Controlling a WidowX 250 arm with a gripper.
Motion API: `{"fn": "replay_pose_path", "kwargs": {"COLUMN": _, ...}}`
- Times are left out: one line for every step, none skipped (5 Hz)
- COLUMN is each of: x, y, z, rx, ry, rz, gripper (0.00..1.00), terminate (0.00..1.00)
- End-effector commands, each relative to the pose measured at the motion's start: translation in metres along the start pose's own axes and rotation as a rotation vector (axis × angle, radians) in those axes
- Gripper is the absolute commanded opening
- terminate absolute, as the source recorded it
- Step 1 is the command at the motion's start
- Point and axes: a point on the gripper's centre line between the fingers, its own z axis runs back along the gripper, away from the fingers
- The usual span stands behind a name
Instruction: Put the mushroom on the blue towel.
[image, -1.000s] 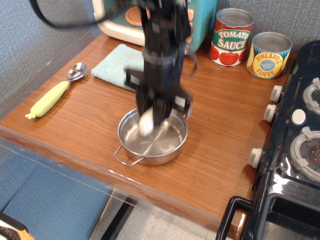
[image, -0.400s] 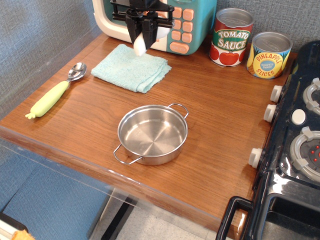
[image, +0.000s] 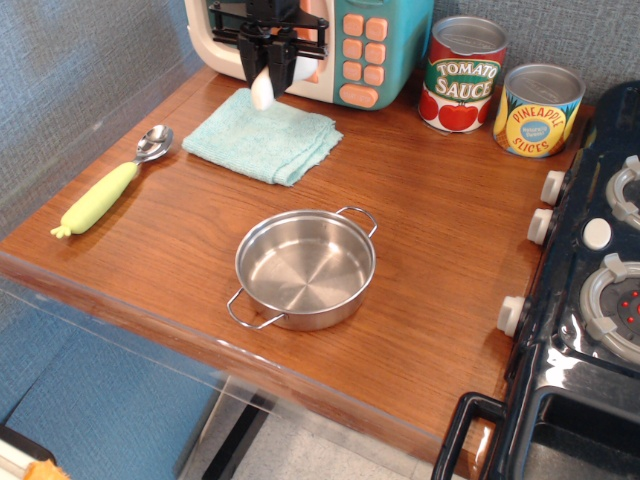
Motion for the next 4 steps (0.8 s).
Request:
{"fn": "replay_pose_path", "kwargs": {"x": -0.003, "y": 0.022, "z": 0.028, "rx": 0.043, "ry": -0.088, "rz": 0.011, "gripper": 1.0, "terminate": 0.0}}
{"fn": "replay_pose_path", "kwargs": {"x": -0.007, "y": 0.022, "z": 0.029, "rx": 0.055, "ry": -0.093, "rz": 0.004, "gripper": 1.0, "terminate": 0.0}}
{"fn": "replay_pose_path", "kwargs": {"x": -0.012, "y": 0.021, "z": 0.032, "rx": 0.058, "ry": -0.109, "rz": -0.006, "gripper": 1.0, "terminate": 0.0}}
{"fn": "replay_pose_path", "kwargs": {"x": -0.017, "y": 0.018, "z": 0.042, "rx": 0.072, "ry": -0.138, "rz": -0.039, "gripper": 1.0, "terminate": 0.0}}
